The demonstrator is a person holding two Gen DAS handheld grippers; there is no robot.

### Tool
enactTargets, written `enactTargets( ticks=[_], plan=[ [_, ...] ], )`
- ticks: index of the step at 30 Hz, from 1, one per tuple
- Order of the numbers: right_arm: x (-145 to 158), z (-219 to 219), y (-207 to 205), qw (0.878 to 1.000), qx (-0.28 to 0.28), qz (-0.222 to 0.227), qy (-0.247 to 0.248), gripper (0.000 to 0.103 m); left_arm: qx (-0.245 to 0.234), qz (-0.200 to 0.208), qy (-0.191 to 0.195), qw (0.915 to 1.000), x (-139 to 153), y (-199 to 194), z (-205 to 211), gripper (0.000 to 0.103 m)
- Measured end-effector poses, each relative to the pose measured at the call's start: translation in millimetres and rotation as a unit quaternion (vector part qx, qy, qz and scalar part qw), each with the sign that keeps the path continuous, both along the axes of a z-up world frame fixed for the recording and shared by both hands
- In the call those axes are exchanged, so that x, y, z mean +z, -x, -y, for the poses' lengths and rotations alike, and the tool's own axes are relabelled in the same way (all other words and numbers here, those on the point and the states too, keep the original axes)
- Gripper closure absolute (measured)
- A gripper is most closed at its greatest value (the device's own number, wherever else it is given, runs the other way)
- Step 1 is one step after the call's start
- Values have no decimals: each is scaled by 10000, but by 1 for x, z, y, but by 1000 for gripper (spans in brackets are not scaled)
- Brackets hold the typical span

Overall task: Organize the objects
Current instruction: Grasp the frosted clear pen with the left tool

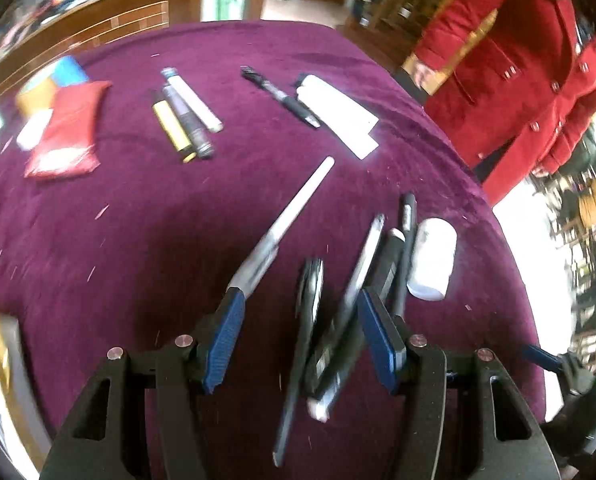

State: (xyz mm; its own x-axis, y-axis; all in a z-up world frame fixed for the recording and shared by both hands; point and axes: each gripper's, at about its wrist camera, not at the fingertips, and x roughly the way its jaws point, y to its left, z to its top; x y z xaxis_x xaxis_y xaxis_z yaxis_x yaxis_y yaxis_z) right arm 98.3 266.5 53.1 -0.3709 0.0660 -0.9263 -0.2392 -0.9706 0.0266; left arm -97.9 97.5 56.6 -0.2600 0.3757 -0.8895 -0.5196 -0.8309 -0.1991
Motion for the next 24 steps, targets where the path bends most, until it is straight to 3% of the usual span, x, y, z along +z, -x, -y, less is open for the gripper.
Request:
enactTargets(
  ticks=[7, 9, 12, 13, 15, 16, 20, 24],
  plan=[
    [9, -8, -18, 9985, -513, 160, -114, 0, -439, -18, 90, 9990, -23, 39, -34, 51],
    [13, -10, -23, 9980, -587, 176, -185, 1, -529, -191, 76, 9984, -25, 39, -38, 51],
    [40, -38, -38, 9919, -1226, -181, -297, 2, -678, -444, 245, 9964, -28, 31, -43, 51],
    [52, -54, -45, 9871, -1539, -307, -313, 2, -725, -567, 388, 9950, -28, 27, -45, 55],
    [74, -88, -61, 9747, -2125, -531, -439, 2, -760, -782, 621, 9921, -27, 22, -46, 76],
    [82, -101, -68, 9690, -2341, -604, -506, 2, -750, -745, 594, 9926, -26, 21, -45, 94],
    [104, -136, -90, 9528, -2898, -633, -647, 2, -684, -685, 589, 9936, -22, 18, -35, 97],
    [105, -125, -83, 9616, -2630, -627, -478, 2, -466, -744, 360, 9955, -3, 13, -11, 97]
  ],
)
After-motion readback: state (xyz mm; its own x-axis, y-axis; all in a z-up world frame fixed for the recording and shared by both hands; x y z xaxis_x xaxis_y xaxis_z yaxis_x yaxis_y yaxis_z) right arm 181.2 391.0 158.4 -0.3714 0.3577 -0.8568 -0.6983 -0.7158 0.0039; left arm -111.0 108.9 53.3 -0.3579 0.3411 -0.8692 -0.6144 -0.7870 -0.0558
